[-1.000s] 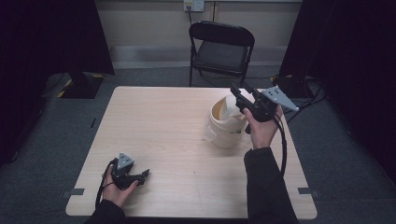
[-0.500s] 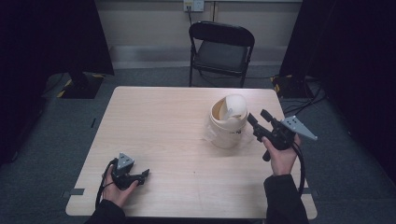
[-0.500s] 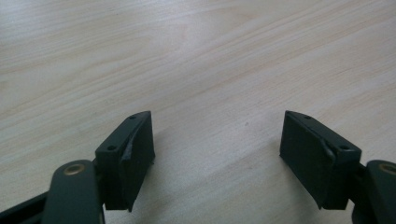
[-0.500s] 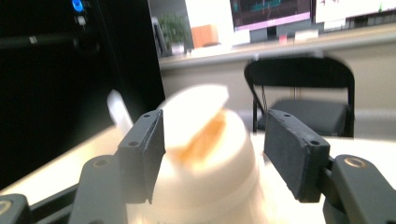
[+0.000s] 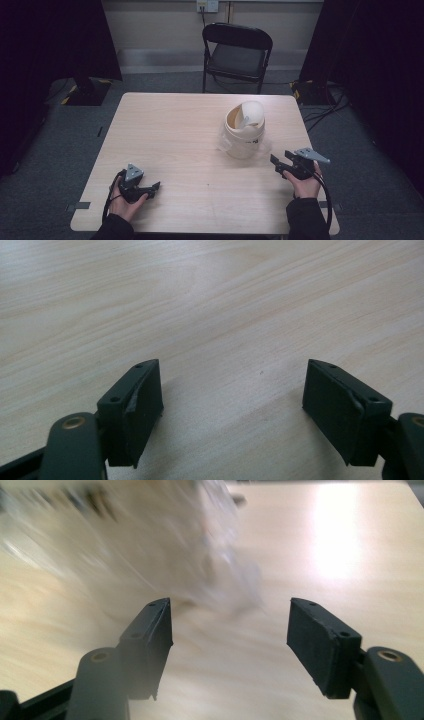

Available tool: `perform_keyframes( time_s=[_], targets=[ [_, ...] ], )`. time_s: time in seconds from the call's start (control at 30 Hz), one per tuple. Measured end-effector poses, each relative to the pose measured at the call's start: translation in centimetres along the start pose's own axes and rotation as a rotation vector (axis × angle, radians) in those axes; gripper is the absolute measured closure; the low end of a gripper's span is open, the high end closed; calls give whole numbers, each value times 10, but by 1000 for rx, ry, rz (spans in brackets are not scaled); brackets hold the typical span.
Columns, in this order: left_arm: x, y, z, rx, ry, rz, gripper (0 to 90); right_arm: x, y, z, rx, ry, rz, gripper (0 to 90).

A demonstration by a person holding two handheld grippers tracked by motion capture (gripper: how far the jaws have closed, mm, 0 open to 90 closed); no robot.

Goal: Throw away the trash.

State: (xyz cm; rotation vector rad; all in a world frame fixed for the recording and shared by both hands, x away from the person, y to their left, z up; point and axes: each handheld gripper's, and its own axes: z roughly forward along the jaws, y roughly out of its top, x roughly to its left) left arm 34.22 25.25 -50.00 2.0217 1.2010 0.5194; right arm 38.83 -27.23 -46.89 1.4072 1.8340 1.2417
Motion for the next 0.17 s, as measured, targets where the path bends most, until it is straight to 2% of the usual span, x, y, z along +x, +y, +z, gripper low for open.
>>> perform_keyframes(
  time_s=[0.1,0.17],
  targets=[
    [3,0,0,-6,-9,-12,233,-13,-13,2,73,-45,-19,336],
    [4,0,0,-10,-14,-20,234,-14,-15,2,83,-50,-26,334]
  ],
)
